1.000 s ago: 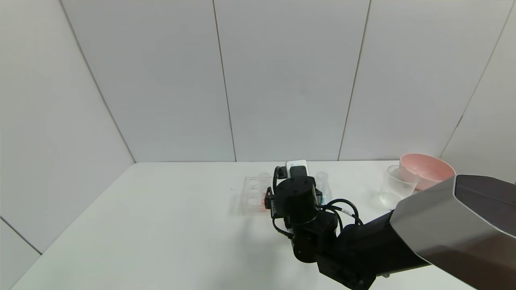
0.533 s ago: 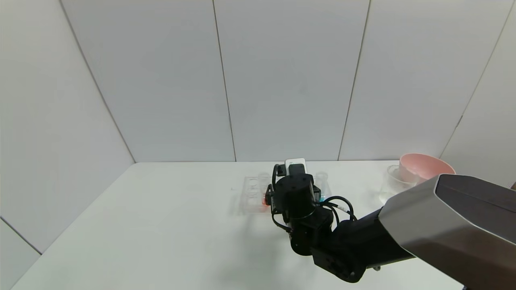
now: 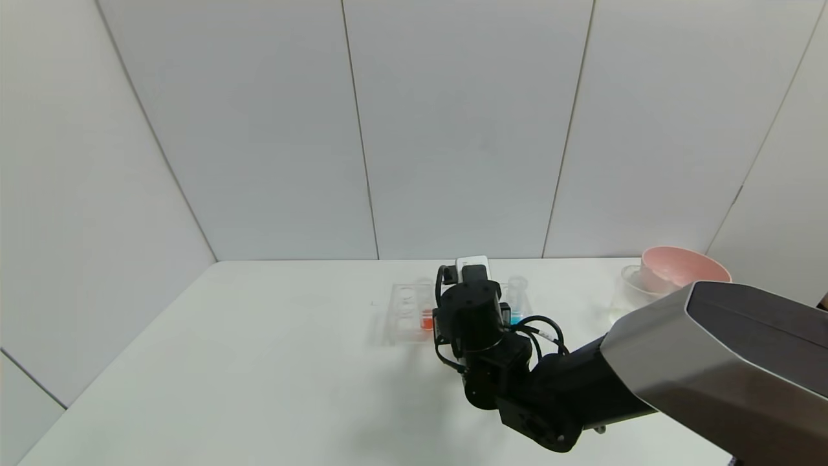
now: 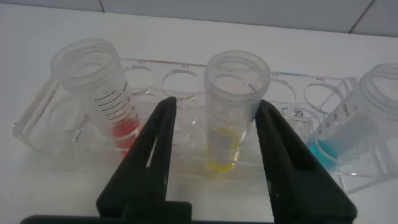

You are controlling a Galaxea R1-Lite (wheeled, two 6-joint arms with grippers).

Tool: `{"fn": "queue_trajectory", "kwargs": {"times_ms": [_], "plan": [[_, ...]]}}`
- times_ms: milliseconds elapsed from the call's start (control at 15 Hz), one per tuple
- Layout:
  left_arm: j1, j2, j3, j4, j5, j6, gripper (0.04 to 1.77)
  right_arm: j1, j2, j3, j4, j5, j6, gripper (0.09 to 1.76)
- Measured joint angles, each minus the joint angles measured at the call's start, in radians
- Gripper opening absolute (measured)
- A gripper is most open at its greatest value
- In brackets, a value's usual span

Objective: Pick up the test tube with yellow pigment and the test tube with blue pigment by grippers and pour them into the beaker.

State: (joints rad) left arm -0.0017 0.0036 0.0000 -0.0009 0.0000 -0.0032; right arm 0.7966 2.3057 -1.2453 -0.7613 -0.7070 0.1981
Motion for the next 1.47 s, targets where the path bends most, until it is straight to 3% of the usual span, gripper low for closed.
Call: {"fn": "queue_trajectory", "kwargs": {"times_ms": [200,1467], "plan": [[0.000,0.000,0.000,0.000,0.000,0.000,1.76,0.001,0.000,0.002,0.003,-0.004,0.000,0.50],[0.000,0.000,0.000,0.000,0.000,0.000,1.76,0.019,-0.203,0.027,0.000,-0.009,-0.098,0.50]]}}
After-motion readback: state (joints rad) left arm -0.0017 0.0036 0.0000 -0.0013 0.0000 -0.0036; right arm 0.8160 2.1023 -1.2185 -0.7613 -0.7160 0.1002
